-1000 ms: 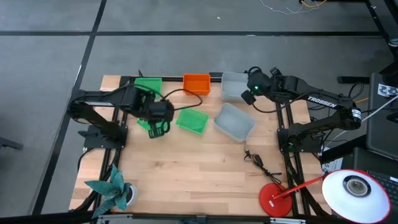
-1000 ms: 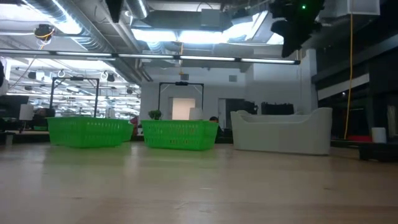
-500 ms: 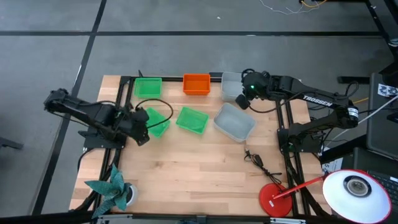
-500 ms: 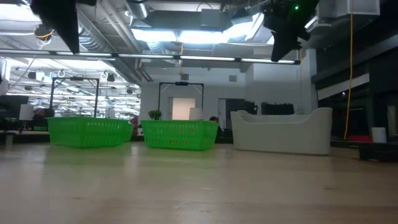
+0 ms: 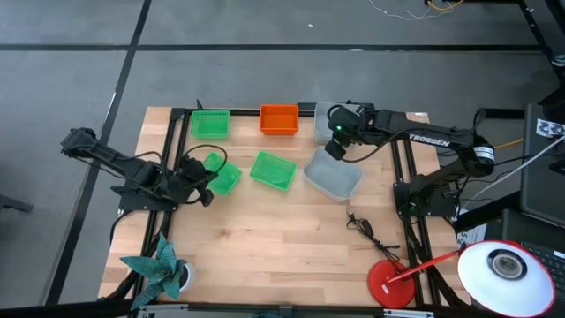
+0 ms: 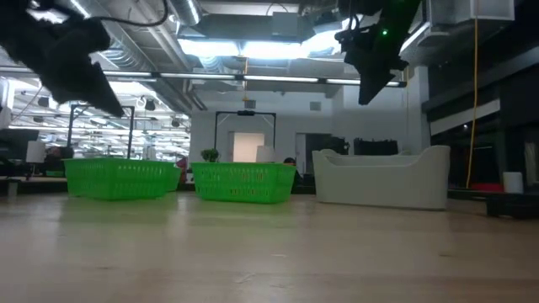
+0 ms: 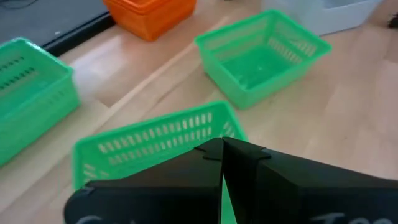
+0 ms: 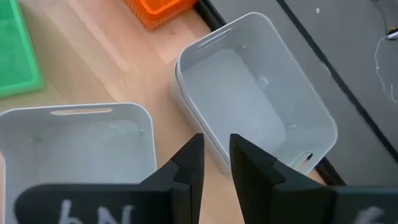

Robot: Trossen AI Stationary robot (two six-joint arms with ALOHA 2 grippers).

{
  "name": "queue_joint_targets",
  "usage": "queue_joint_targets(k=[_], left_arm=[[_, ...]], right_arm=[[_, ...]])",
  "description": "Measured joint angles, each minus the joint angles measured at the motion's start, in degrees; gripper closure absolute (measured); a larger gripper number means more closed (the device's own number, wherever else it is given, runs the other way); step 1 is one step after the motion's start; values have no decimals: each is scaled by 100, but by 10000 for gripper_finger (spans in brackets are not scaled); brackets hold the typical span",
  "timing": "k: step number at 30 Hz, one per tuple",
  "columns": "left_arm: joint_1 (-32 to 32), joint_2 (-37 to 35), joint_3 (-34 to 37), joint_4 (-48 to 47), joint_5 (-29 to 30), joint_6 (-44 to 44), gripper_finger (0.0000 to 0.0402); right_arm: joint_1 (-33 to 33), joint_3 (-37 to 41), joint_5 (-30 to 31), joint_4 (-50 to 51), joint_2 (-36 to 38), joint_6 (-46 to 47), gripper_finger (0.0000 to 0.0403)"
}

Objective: Stack baskets by color
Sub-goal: Stack the bottom gray bin on top of the top gray bin

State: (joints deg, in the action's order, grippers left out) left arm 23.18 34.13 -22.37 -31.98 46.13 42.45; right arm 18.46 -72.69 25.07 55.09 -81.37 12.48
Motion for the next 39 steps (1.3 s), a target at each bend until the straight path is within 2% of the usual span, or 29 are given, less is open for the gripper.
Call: queue_joint_targets(k=[5,9,13,16,19,23,27,30,35,39], left_arm=[[-1,-388,716,1194,-104,-841,402],[-124,-680,1211,2213,-451,-1673,402],[-527,-984,1578,3171,-1214,-2577,401],[-988,-1184,1746,3677,-2005,-3153,402],[-1521,-1302,1794,3810,-2724,-3454,402],[-2155,-1375,1878,3789,-3355,-3540,402],[-2450,-1394,2052,3986,-4143,-3560,402],[-2450,-1403,2190,4367,-4192,-3558,402],[-2290,-1567,2190,4419,-4146,-3560,402],[-2001,-1747,2190,4406,-4483,-3929,402]], right_arm=[[0,0,-224,-5,-14,50,324],[0,0,-229,-6,-14,51,324],[0,0,-229,-4,-14,70,324],[0,0,-236,-5,-14,73,324],[0,0,-247,-4,-14,98,324],[0,0,-272,-2,-14,233,324],[0,0,-274,9,-14,235,324],[0,0,-279,82,-14,242,325],[0,0,-285,262,-14,257,324],[0,0,-283,363,-14,401,324]])
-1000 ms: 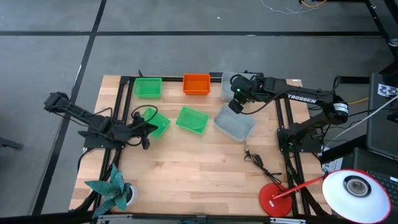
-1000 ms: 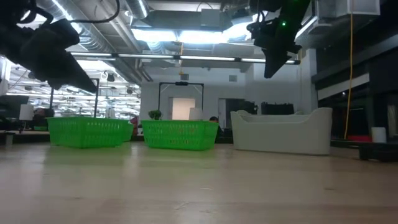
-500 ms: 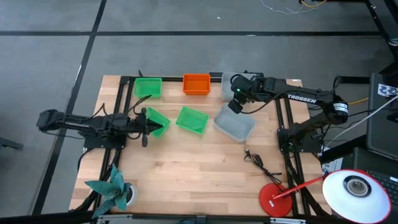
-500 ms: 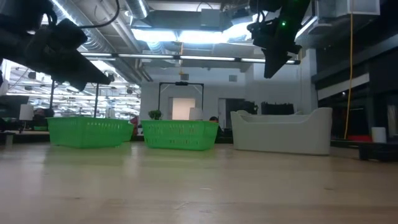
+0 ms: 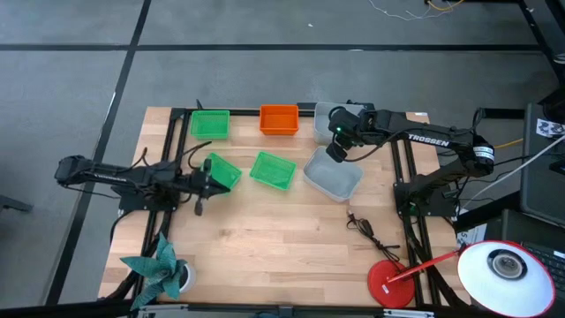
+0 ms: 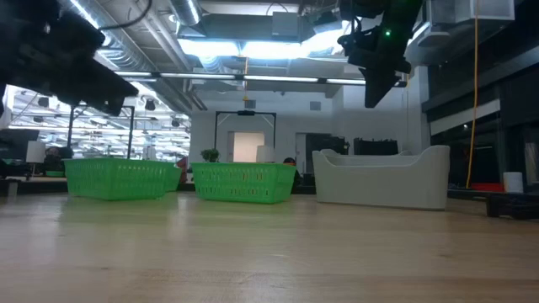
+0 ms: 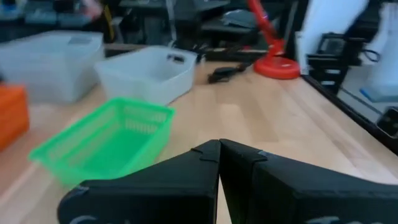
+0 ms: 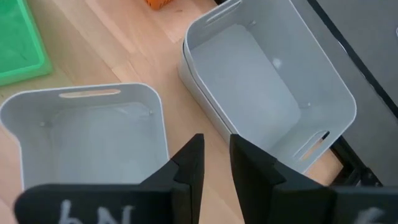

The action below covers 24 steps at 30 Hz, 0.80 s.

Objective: Stack baskets by color
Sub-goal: Stack the bottom gray bin on top of the top gray bin

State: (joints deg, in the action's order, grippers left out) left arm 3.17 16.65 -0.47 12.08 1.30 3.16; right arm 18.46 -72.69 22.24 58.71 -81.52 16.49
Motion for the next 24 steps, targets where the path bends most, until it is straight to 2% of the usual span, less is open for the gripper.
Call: queue_joint_targets(k=[10,18,24], left_arm=[[290,-806,0,15,139,-555,402],[288,-1659,-21,-95,226,-843,402],[286,-1653,-471,-1322,597,-779,402]], right_arm=[[0,0,-51,-14,0,-2,324],[-2,0,-1202,-291,0,-464,325],[0,257,-1288,-286,2,-130,324]])
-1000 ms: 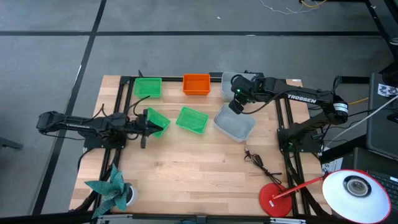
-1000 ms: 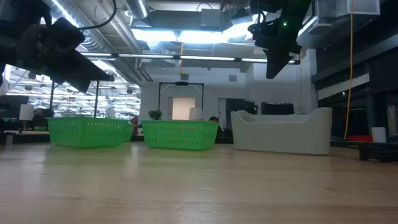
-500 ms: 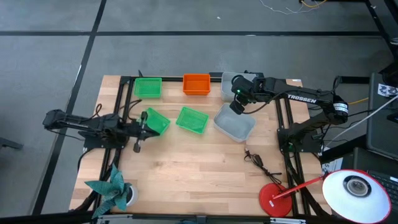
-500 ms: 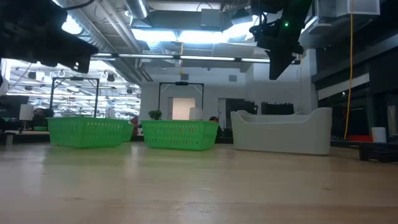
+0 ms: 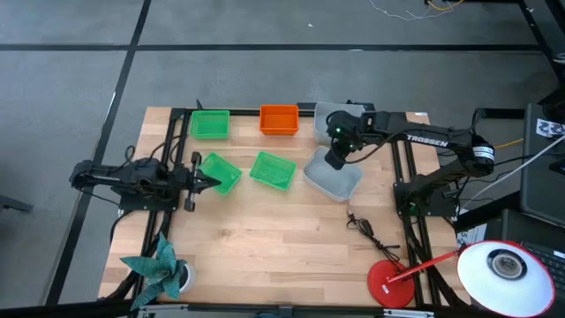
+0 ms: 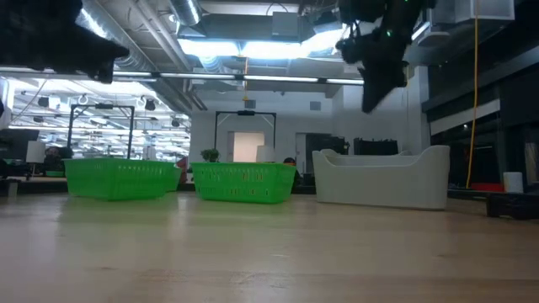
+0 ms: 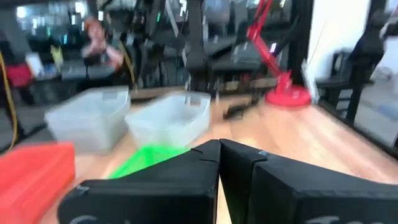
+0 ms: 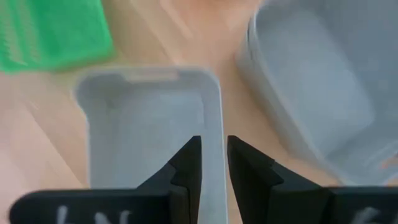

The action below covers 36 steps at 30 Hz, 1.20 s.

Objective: Stack baskets by color
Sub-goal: Stack the bottom gray bin on top of the top gray bin

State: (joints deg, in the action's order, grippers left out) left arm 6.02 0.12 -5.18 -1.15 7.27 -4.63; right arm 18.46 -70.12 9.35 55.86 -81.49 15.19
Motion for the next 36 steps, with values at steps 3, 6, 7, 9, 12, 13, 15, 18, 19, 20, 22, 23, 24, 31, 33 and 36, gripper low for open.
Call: queue_joint_targets(k=[3,6,7,9,12,13,15,18,19,20,22,23,24,31,33,36], left_arm=[[0,2,-97,-74,-19,135,402],[0,0,-98,-85,-146,152,402],[0,3,-93,-98,-162,149,402],[0,2,-91,-48,-182,149,402],[0,2,-2,-85,-184,217,402],[0,2,15,-93,-182,276,402],[0,2,18,-51,-184,345,402],[0,2,29,-74,-192,405,402],[0,2,29,-74,-201,405,402],[0,2,29,-71,-201,405,402],[0,2,29,-74,-205,405,402],[0,2,29,-74,-210,405,402],[0,2,29,-74,-220,405,402],[0,2,29,-81,-229,405,402],[0,2,29,-94,-228,405,402],[0,2,29,-142,-228,405,402]], right_arm=[[-2,449,-40,-22,-2,328,324],[0,966,-208,-217,-9,447,315],[0,1092,-209,-329,-8,501,308],[0,1290,-209,-613,-7,539,292],[0,1449,-198,-859,-7,537,263],[0,1471,-180,-897,-7,538,252],[1,1543,-157,-898,-4,551,230],[4,1645,-65,-971,1,544,205],[5,1696,-29,-1021,5,536,200],[7,1754,4,-1089,7,534,196],[13,1887,-81,-1235,-4,550,192],[8,1948,-83,-1268,-14,553,192],[5,1973,-120,-1326,-14,556,192],[-20,1782,-99,-1608,-7,410,208],[-24,1729,-99,-1585,-5,376,211],[-22,1630,20,-1597,-4,371,213]])
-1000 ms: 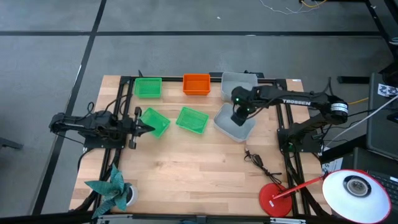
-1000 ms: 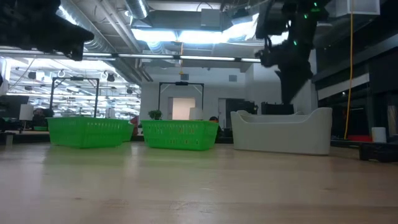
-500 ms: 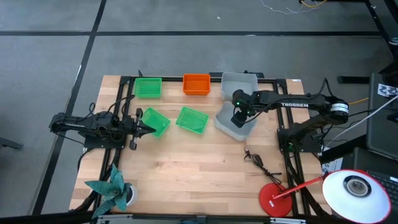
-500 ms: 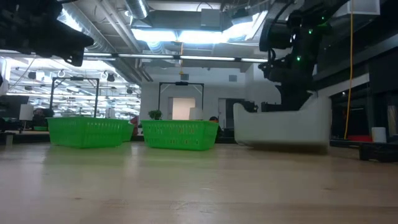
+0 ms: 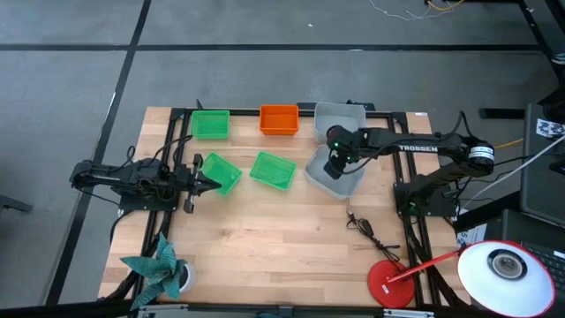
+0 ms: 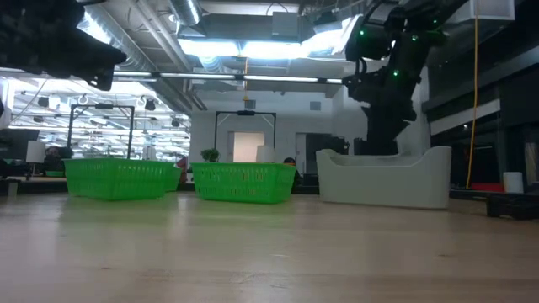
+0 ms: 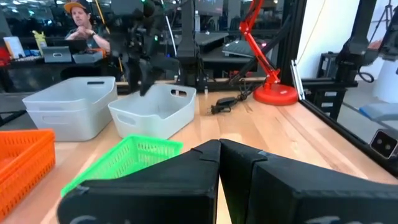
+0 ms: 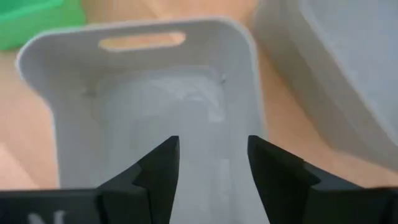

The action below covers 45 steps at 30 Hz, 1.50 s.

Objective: Stack baskets by color
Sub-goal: Stack the bottom gray bin on top of the top gray bin

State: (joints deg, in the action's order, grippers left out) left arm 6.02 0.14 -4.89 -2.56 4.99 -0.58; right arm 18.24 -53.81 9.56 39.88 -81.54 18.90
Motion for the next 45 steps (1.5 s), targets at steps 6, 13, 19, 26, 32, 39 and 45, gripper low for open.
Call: queue_joint_targets(k=[6,13,19,26,32,39,45], left_arm=[[0,0,4,-271,-1,154,402],[0,0,4,-695,-22,115,402],[0,0,4,-1004,-21,473,402],[0,1,2,-1038,-22,456,402],[0,0,0,-1045,-22,455,402],[0,0,0,-1050,-21,455,402],[0,0,0,-1052,-20,452,401]], right_arm=[[2,-7,573,261,0,52,213],[2,191,580,461,2,208,213],[2,588,580,199,2,338,213],[9,1029,118,-561,2,489,225],[2,1042,-230,-803,2,319,364],[-50,649,-365,-873,4,-170,398],[-133,-589,-165,-201,66,-1071,400]])
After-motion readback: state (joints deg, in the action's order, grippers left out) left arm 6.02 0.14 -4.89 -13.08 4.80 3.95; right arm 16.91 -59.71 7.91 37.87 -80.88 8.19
